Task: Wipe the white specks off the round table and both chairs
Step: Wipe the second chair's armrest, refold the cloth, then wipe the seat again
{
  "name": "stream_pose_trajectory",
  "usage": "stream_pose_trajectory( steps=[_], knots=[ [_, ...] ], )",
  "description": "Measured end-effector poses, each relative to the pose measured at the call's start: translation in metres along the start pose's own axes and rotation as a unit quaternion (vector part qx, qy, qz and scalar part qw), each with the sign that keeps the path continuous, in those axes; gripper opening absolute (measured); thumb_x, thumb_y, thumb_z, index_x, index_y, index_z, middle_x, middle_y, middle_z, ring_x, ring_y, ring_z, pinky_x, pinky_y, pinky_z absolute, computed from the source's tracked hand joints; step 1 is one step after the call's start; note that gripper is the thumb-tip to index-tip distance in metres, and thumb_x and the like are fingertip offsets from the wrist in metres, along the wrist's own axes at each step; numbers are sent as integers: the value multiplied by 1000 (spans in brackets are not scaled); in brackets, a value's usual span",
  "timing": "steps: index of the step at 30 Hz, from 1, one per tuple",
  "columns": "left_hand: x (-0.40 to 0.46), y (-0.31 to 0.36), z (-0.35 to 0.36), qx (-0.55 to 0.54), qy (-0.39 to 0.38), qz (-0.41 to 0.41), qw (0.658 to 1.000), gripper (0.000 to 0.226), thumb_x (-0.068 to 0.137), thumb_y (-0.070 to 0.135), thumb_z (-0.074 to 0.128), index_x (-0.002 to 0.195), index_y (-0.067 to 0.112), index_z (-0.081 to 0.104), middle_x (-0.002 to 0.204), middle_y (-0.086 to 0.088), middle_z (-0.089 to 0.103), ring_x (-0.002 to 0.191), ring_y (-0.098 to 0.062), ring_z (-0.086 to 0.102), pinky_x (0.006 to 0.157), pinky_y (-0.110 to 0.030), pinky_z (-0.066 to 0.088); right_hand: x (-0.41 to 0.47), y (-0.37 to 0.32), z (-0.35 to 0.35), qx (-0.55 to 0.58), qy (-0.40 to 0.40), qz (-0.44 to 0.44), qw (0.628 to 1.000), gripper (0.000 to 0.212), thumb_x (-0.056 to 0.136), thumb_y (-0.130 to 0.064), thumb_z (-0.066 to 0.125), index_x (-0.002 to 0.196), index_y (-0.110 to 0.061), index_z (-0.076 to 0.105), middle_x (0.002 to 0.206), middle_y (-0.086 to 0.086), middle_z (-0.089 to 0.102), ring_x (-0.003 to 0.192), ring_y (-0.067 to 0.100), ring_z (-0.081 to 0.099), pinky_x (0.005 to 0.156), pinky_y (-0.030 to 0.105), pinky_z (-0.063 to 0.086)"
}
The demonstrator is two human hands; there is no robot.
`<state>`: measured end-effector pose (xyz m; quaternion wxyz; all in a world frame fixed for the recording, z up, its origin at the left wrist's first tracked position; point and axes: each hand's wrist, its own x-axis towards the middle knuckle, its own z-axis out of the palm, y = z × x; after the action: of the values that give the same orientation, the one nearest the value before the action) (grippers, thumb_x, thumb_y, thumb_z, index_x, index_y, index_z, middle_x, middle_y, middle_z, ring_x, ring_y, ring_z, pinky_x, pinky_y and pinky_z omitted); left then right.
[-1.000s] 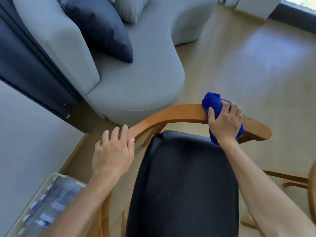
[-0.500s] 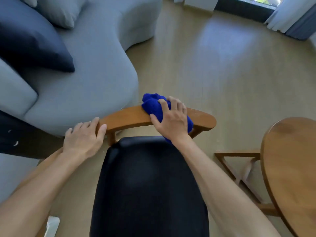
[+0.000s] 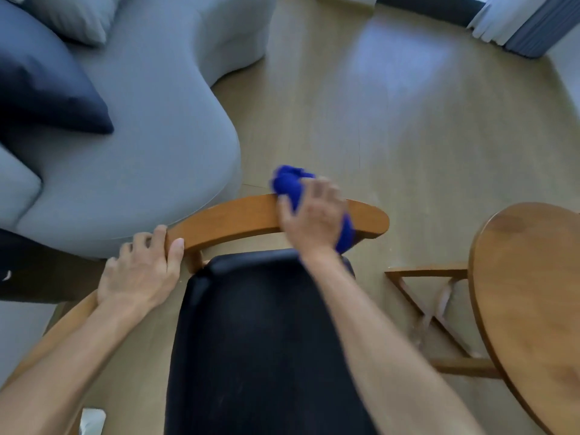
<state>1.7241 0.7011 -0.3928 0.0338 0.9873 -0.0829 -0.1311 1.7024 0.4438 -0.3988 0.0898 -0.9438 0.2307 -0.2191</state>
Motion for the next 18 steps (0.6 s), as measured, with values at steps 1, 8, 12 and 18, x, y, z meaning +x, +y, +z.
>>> stream_pose_trajectory(
  steps=[1,8,12,18],
  knots=[
    [0,0,0,0,1,1,1000,57,95,55,11,134,19,31,123,-16,51,103,-36,54,81,-49,46,-8,-33,10,17,-24,-43,999,43,84,-47,53,108,-12,61,113,13,59,102,35,53,88,44,39],
    [-3,2,-5,-6,-9,-9,1000,57,93,57,12,131,20,35,120,-17,51,101,-38,54,79,-47,43,-28,-72,25,46,-84,-212,973,43,83,-43,60,119,-19,63,120,12,59,110,35,52,97,51,37],
    [-5,2,-8,-8,-9,-1,1000,57,94,56,9,132,19,32,118,-16,52,99,-35,53,77,-46,41,1,25,-1,-18,-42,-77,996,41,84,-42,54,117,-18,62,116,10,59,102,32,54,86,44,45],
    [-5,-1,-6,1,-14,4,1000,58,96,52,10,135,14,31,120,-16,52,98,-33,55,79,-45,46,10,117,-29,58,-27,287,956,47,90,-46,44,123,-15,55,111,13,61,105,34,56,88,45,48]
  ],
)
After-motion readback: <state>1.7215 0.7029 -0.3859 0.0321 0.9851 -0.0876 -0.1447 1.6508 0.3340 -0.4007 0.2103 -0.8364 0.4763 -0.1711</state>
